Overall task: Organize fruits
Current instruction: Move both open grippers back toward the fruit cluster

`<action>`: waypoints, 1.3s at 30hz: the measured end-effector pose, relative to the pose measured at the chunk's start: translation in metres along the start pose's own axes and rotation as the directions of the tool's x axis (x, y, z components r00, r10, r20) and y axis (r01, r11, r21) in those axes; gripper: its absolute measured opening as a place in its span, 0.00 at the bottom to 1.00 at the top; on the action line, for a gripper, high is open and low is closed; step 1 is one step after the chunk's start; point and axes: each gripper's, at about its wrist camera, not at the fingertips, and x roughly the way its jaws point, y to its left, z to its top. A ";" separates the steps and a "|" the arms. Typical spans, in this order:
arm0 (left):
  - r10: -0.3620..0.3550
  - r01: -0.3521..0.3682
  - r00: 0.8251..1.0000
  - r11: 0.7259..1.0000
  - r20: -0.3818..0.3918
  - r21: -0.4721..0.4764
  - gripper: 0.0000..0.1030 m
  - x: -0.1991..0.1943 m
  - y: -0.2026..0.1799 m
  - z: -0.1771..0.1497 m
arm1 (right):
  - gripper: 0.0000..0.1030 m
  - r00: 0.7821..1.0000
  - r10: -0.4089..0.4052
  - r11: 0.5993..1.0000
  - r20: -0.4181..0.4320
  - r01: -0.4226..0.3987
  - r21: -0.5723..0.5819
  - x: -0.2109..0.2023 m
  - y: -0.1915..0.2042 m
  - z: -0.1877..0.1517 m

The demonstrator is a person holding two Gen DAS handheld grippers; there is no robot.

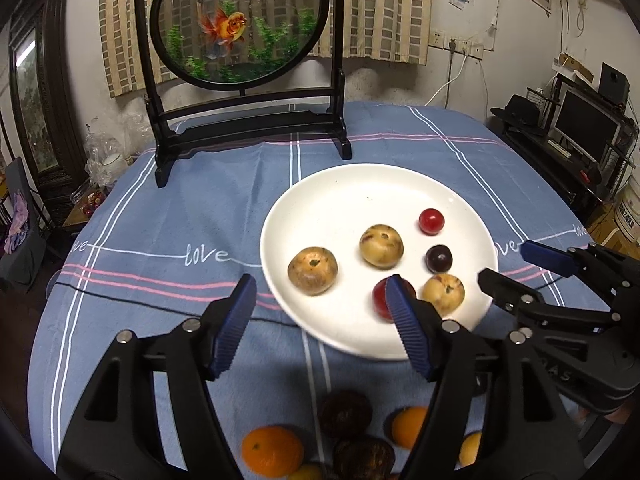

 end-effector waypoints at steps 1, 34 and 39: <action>0.000 0.000 1.000 1.000 0.003 0.002 0.69 -0.004 0.000 -0.003 | 0.55 1.000 0.000 1.000 0.001 0.000 0.000 -0.004 0.000 -0.004; 0.003 -0.001 0.998 1.000 -0.066 0.031 0.85 -0.083 0.016 -0.130 | 0.62 0.999 0.023 0.995 -0.032 -0.020 0.093 -0.084 -0.019 -0.157; -0.002 0.005 0.995 0.999 -0.095 0.037 0.85 -0.078 0.017 -0.143 | 0.62 0.999 0.021 0.994 -0.046 -0.016 0.105 -0.085 -0.020 -0.168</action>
